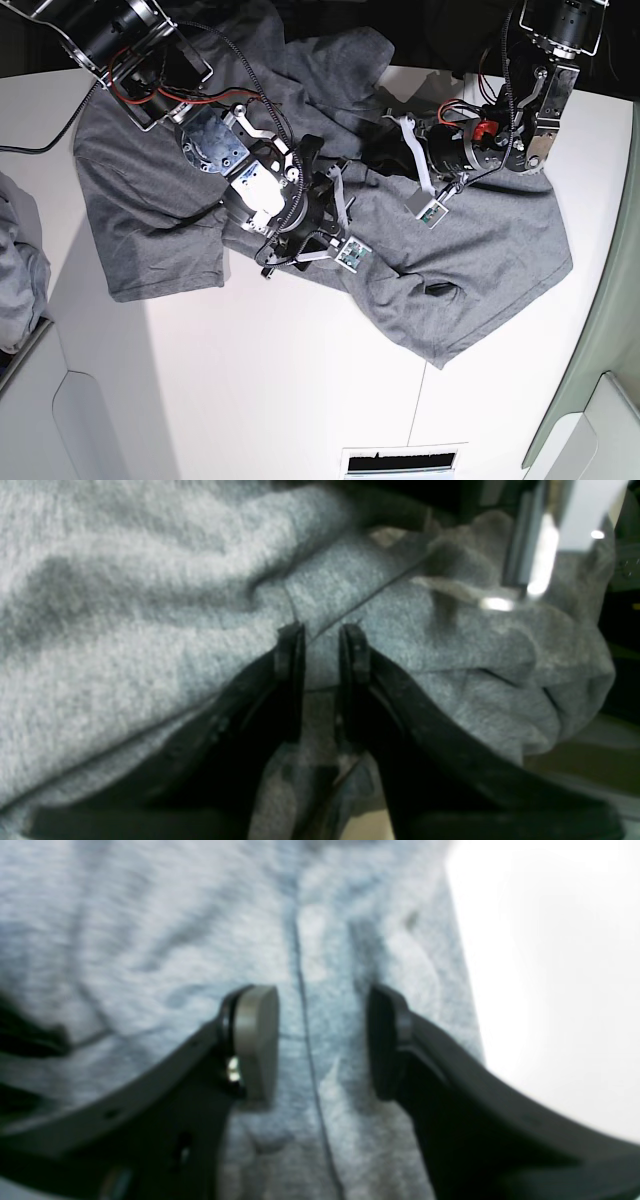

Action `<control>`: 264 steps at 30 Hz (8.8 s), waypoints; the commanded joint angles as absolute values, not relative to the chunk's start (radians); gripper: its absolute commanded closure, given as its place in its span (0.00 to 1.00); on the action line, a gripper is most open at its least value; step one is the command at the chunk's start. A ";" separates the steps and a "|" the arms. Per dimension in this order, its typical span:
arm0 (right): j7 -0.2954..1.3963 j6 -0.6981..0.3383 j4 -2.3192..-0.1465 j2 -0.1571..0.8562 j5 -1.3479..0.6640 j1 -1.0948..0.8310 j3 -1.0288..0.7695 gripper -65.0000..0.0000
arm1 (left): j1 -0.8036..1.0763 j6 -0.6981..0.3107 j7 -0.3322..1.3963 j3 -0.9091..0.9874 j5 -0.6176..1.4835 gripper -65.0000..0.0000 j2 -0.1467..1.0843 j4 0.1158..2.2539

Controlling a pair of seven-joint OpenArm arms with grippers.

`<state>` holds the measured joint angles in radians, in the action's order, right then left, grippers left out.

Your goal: Layout the t-shirt on the table in an organized manner, then fold the t-shirt properly

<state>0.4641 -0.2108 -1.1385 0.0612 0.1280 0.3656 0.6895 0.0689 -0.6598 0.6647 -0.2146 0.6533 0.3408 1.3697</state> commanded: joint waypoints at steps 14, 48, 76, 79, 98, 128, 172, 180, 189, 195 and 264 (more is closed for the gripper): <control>0.440 -0.197 -1.142 0.150 0.117 0.445 0.676 0.55 | 0.092 -0.662 0.646 -0.210 0.578 0.76 0.352 1.377; 0.400 -0.137 -0.873 0.170 -0.097 0.770 0.407 0.55 | 0.100 -0.596 0.642 -0.210 0.476 0.76 0.405 1.354; 0.106 -0.205 -0.585 -0.152 0.132 0.706 0.420 0.46 | 0.100 -0.698 0.701 -0.210 0.657 0.76 0.458 1.459; 0.053 -0.098 -0.526 -0.150 0.170 0.707 0.444 0.46 | 0.100 -0.698 0.707 -0.210 0.667 0.76 0.458 1.461; 0.043 -0.094 -0.513 -0.016 0.180 0.700 0.447 0.88 | 0.099 -0.698 0.702 -0.210 0.699 0.76 0.458 1.462; 0.105 -0.084 -1.239 0.124 0.052 0.244 0.444 0.55 | 0.006 -0.698 0.640 -0.209 0.613 0.76 0.433 1.456; 0.099 -0.081 -0.859 0.124 0.181 0.654 0.367 1.00 | 0.073 -0.698 0.656 -0.209 0.565 0.76 0.338 1.452; 0.145 -0.055 -0.859 0.168 0.051 0.653 0.224 0.40 | 0.070 -0.698 0.655 -0.209 0.572 0.76 0.338 1.452; 0.431 0.017 -1.008 0.172 0.024 0.562 0.200 1.00 | -0.043 -0.698 0.656 -0.209 0.650 0.76 0.374 1.452; 0.610 0.021 -1.397 0.186 0.084 0.349 0.200 1.00 | -0.173 -0.698 0.646 -0.213 0.649 0.82 0.382 1.448; 0.878 -0.427 -1.531 0.322 -0.502 0.175 -0.051 1.00 | -0.643 -0.698 0.768 -0.400 0.833 1.00 0.540 0.852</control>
<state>0.8944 -0.4202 -1.5223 0.3077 -0.4866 0.1471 -0.0406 -0.6121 -0.6891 0.7784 -0.4053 0.8192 0.5297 0.8425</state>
